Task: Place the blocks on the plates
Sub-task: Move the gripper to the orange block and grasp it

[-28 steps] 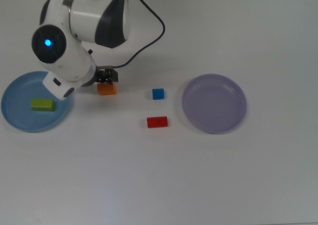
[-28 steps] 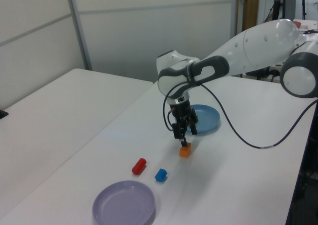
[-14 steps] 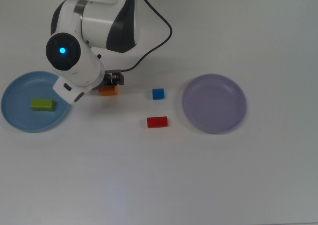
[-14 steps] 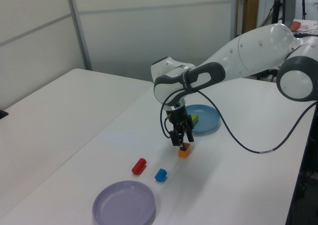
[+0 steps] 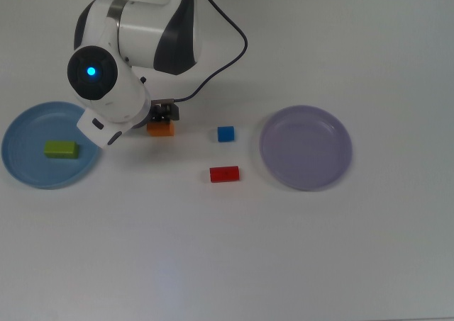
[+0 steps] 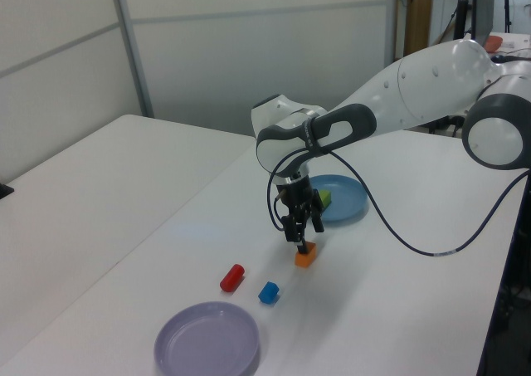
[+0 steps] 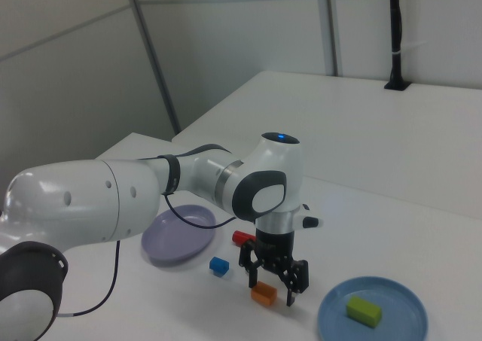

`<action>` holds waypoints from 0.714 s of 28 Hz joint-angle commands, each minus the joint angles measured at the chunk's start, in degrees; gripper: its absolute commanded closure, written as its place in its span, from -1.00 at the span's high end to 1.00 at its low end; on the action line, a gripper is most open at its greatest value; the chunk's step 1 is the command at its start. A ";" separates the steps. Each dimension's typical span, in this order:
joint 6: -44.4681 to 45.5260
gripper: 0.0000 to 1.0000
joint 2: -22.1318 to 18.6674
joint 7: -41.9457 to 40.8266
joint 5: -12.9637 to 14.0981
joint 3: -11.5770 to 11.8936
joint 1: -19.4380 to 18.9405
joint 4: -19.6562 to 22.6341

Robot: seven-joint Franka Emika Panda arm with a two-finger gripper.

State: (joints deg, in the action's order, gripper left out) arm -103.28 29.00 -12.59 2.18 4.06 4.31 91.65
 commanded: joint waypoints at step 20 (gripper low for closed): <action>-1.05 -0.26 -0.53 1.43 -0.77 -1.78 -0.71 1.25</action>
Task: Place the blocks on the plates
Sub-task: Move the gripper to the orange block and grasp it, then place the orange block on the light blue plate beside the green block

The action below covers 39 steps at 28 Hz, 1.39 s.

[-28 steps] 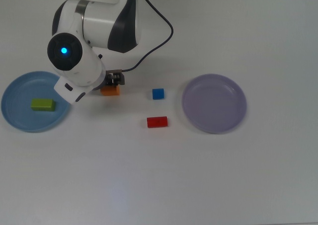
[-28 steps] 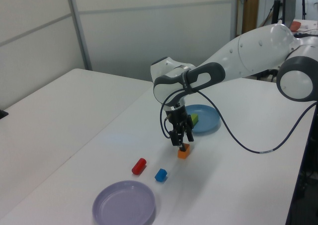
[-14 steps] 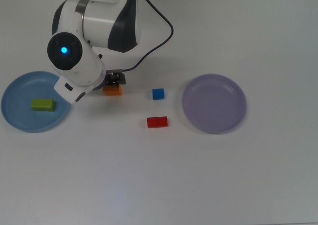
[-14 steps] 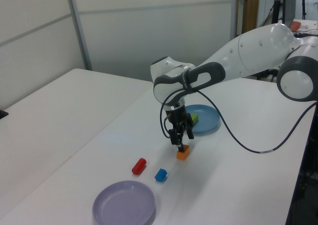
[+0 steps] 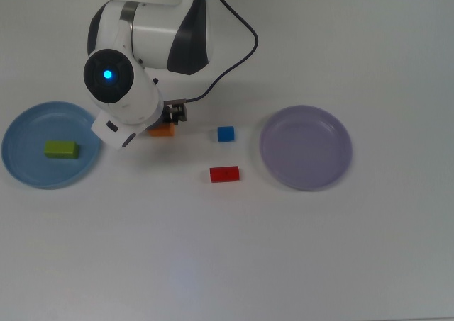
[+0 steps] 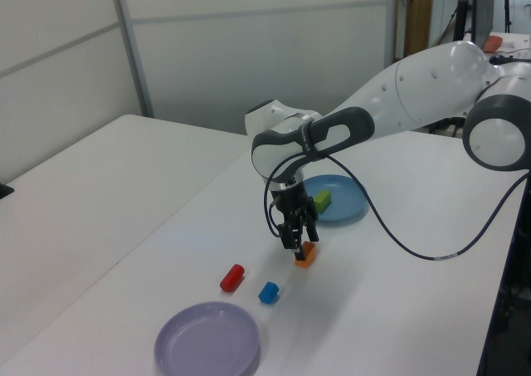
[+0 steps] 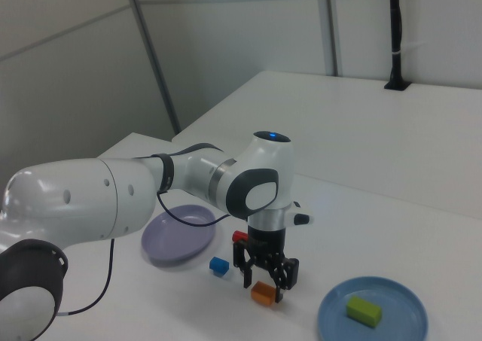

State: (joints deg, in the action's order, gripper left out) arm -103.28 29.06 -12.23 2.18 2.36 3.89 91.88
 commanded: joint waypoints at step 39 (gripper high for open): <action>-8.17 -0.42 -1.02 -3.42 -2.62 2.13 14.75 -3.55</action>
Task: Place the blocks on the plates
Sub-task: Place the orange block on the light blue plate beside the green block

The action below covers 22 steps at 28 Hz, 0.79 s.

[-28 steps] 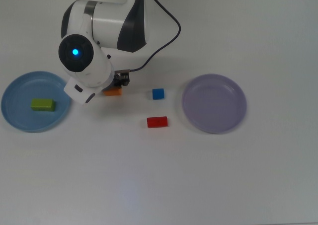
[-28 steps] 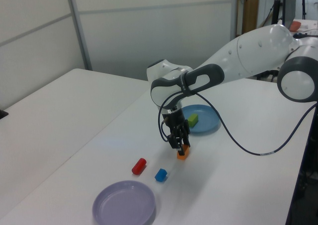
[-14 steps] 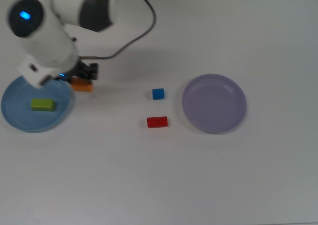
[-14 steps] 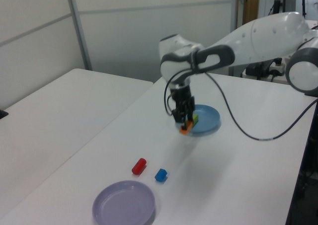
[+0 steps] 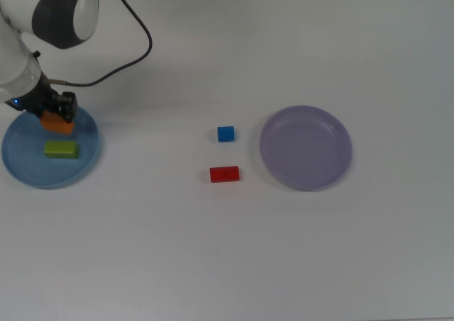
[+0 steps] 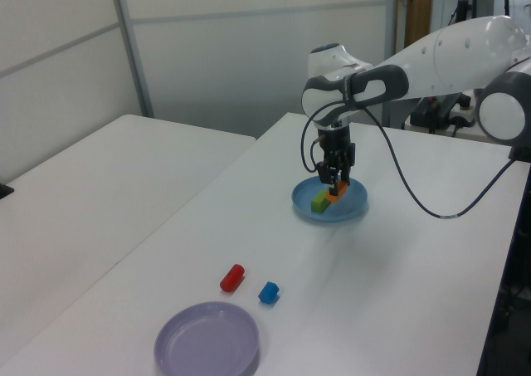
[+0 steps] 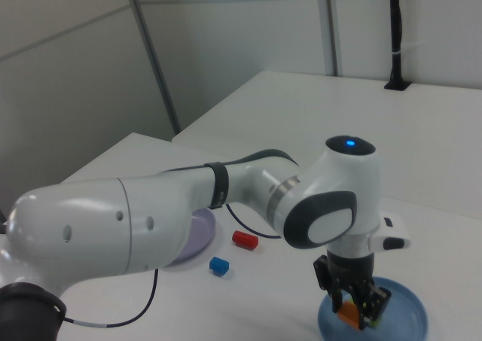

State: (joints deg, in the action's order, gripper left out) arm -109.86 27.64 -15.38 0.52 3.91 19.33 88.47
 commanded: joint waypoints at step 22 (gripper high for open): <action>-1.06 1.00 -3.11 2.37 0.10 -4.87 -5.18 -0.14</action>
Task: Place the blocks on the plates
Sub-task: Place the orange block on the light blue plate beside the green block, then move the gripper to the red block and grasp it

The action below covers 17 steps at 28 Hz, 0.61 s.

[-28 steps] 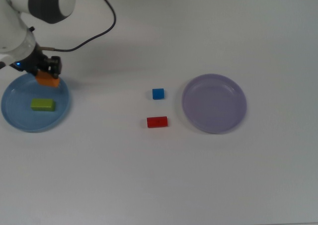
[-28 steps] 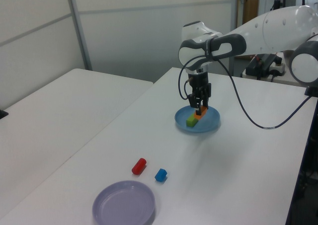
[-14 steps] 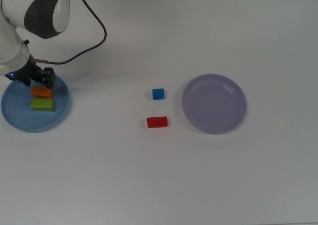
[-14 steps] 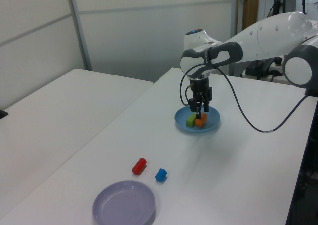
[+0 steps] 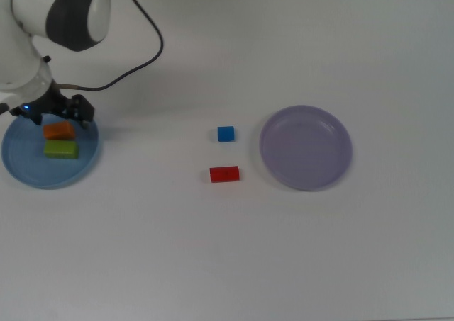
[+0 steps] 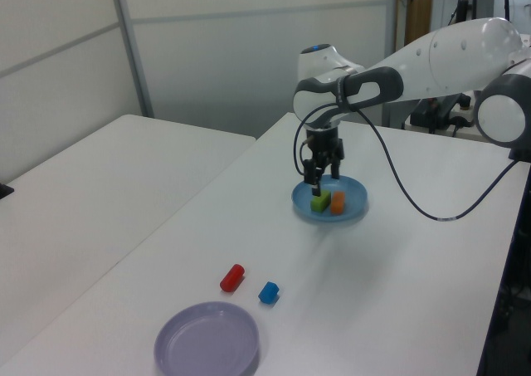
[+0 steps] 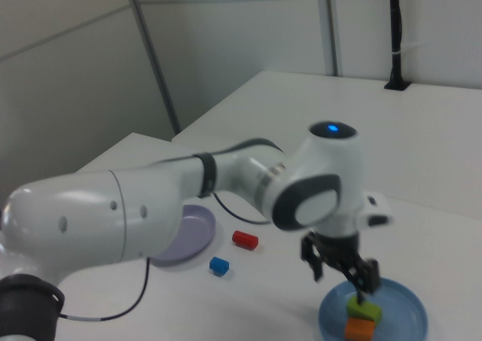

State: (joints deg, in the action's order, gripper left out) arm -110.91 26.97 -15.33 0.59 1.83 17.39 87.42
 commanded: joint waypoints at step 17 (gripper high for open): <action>-11.88 1.00 0.63 9.00 -1.20 -7.28 -15.80 0.91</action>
State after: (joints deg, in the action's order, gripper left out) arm -119.39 26.00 -7.57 0.47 -5.83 4.04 87.56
